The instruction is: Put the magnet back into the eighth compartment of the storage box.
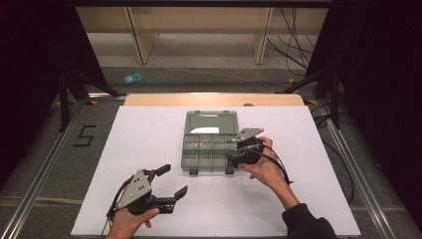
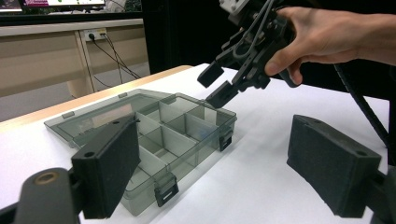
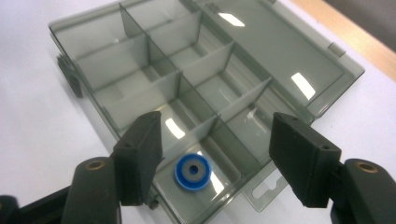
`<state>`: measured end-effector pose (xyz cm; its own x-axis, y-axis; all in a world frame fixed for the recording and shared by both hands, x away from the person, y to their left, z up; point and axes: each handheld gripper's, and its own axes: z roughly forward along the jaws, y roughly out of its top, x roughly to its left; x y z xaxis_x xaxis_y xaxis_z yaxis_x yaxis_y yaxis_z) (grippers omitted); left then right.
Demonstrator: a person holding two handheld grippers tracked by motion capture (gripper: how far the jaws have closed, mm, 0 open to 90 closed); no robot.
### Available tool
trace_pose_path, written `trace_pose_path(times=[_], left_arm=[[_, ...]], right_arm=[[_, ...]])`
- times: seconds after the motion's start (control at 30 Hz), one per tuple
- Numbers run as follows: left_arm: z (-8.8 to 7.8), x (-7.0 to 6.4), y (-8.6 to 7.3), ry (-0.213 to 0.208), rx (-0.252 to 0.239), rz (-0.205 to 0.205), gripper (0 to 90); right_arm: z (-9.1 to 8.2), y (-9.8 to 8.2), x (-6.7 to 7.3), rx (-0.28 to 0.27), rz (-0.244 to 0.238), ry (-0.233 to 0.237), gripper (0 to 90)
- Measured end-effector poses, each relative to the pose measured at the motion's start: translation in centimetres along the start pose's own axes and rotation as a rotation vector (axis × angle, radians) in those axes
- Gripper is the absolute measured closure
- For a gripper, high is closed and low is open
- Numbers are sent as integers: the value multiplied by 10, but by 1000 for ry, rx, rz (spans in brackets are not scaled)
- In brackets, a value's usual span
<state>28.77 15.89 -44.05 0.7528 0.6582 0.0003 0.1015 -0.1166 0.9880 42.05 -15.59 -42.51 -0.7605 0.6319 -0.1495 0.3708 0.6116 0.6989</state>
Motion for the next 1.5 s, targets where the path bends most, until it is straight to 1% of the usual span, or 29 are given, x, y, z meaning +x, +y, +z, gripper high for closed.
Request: trace_pose_path(times=[0.03, 0.07, 0.1, 0.13, 0.17, 0.2, 0.23, 0.27, 0.3, 0.33, 0.37, 0.4, 0.43, 0.53, 0.57, 0.6, 0.73, 0.8, 0.9, 0.97, 1.0, 1.07, 1.1, 1.17, 1.2, 1.3, 1.37, 1.4, 1.5], left_arm=[[0, 0, 0, 0, 0, 0, 166], [0, 1, 0, 1, -2, 12, 166], [0, 0, 0, -2, 0, 3, 166], [0, 0, 0, -1, 0, 3, 166], [0, -2, -1, -22, 6, -24, 166], [0, -2, 0, -20, 5, -21, 166], [0, -2, 0, -8, 7, -19, 166], [0, -1, 0, -16, 0, -3, 166], [0, -2, 0, -20, 5, -21, 166], [0, -1, 0, -15, 0, -2, 166], [0, -1, 0, -14, 0, -3, 166], [0, -2, 0, -18, 3, -17, 166], [0, -2, 0, -18, 3, -18, 166], [0, -1, 0, -18, 2, -9, 166], [0, -1, 0, -18, 2, -10, 166], [0, -1, 0, -18, 2, -9, 166], [0, -1, 0, -18, 2, -9, 166], [0, -1, 0, -18, 2, -10, 166], [0, -1, 0, -18, 3, -14, 166], [0, -1, 0, -17, 2, -14, 166], [0, -1, 0, -18, 3, -8, 166], [0, -1, 0, -17, 2, -13, 166], [0, -1, 0, -17, 3, -13, 166], [0, -1, 0, -17, 2, -12, 166], [0, -1, 0, -17, 2, -15, 166], [0, -1, 0, -17, 2, -14, 166], [0, -1, 0, -17, 2, -14, 166], [0, -1, 0, -17, 3, -14, 166], [0, -1, 0, -17, 2, -14, 166]], right_arm=[[-3, 1, 0, 2, 0, 10, 346], [-3, 1, 0, -22, -6, 5, 343], [-6, 2, 1, -15, 5, 16, 343], [-8, 3, 1, -12, 5, 24, 343], [-9, 3, 2, -23, 0, 20, 341], [-11, 4, 3, -25, 1, 19, 334], [-13, 5, 3, -29, -2, 19, 328], [-13, 5, 4, -43, 6, 25, 329], [-15, 6, 5, -53, 9, 29, 329], [-18, 7, 7, -71, 9, 33, 328], [-19, 7, 8, -76, 10, 40, 328], [-21, 8, 9, -78, 14, 40, 327], [-24, 8, 11, -87, 24, 41, 319], [-29, 8, 14, -119, 24, 60, 314], [-31, 8, 15, -120, 23, 69, 310], [-32, 8, 16, -127, 24, 65, 303], [-37, 6, 21, -146, 27, 84, 296], [-37, 6, 22, -154, 23, 80, 293], [-39, 5, 23, -150, 26, 92, 290], [-39, 4, 25, -159, 29, 90, 290], [-39, 4, 25, -160, 26, 93, 289], [-40, 4, 26, -155, 22, 95, 288], [-41, 4, 27, -151, 31, 98, 287], [-41, 3, 28, -165, 22, 97, 286], [-41, 3, 29, -158, 26, 106, 286], [-43, 2, 30, -178, 20, 104, 286], [-46, 1, 31, -178, 29, 112, 285], [-46, 1, 31, -183, 28, 105, 284], [-46, -1, 33, -188, 28, 116, 283]])
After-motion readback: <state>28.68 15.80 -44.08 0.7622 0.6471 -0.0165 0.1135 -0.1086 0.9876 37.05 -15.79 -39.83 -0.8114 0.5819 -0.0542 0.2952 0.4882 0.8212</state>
